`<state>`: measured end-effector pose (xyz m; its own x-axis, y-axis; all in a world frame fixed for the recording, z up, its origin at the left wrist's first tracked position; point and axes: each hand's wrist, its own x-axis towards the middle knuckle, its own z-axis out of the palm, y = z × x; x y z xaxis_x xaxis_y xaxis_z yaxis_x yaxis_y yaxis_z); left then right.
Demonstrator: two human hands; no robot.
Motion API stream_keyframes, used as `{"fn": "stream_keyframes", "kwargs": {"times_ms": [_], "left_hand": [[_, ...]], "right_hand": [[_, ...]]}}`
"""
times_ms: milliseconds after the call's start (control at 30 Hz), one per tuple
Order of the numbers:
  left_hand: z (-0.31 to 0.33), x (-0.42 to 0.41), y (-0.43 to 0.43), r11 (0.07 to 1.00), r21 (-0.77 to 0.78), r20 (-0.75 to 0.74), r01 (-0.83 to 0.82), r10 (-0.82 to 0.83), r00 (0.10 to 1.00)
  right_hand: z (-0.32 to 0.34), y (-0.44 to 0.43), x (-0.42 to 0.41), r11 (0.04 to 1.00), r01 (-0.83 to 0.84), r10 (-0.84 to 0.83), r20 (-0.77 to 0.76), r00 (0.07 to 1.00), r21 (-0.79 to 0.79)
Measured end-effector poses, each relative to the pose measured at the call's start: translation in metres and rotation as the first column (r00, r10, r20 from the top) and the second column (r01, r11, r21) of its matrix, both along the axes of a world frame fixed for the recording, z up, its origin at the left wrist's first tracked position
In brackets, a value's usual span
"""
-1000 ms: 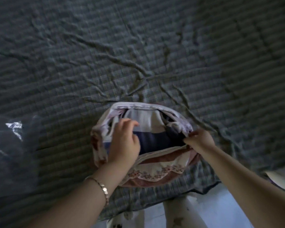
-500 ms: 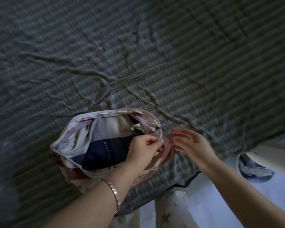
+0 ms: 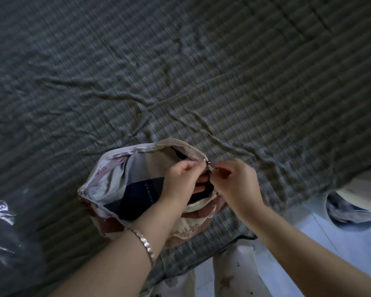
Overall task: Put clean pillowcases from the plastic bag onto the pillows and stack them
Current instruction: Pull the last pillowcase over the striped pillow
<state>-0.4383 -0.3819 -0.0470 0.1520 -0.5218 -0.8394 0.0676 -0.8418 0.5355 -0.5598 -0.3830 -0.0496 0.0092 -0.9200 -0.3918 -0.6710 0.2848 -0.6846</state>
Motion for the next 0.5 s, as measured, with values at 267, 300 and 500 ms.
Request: {"fn": "stream_keyframes", "kwargs": {"times_ms": [267, 300, 500], "left_hand": [[-0.008, -0.001, -0.012, 0.974, 0.213, -0.153, -0.084, 0.118, 0.981], [-0.008, 0.001, -0.012, 0.972, 0.209, -0.178, -0.104, 0.142, 0.974], [-0.01, 0.003, -0.014, 0.997, 0.072, -0.157, -0.041, 0.052, 0.986]], "right_hand": [[-0.003, 0.009, -0.013, 0.968, -0.234, 0.246, 0.161, 0.956, -0.092], [-0.002, 0.005, -0.013, 0.98, -0.193, 0.197, 0.185, 0.963, -0.039], [-0.004, -0.018, 0.003, 0.866, 0.023, -0.184, 0.276, 0.943, 0.499]]}}
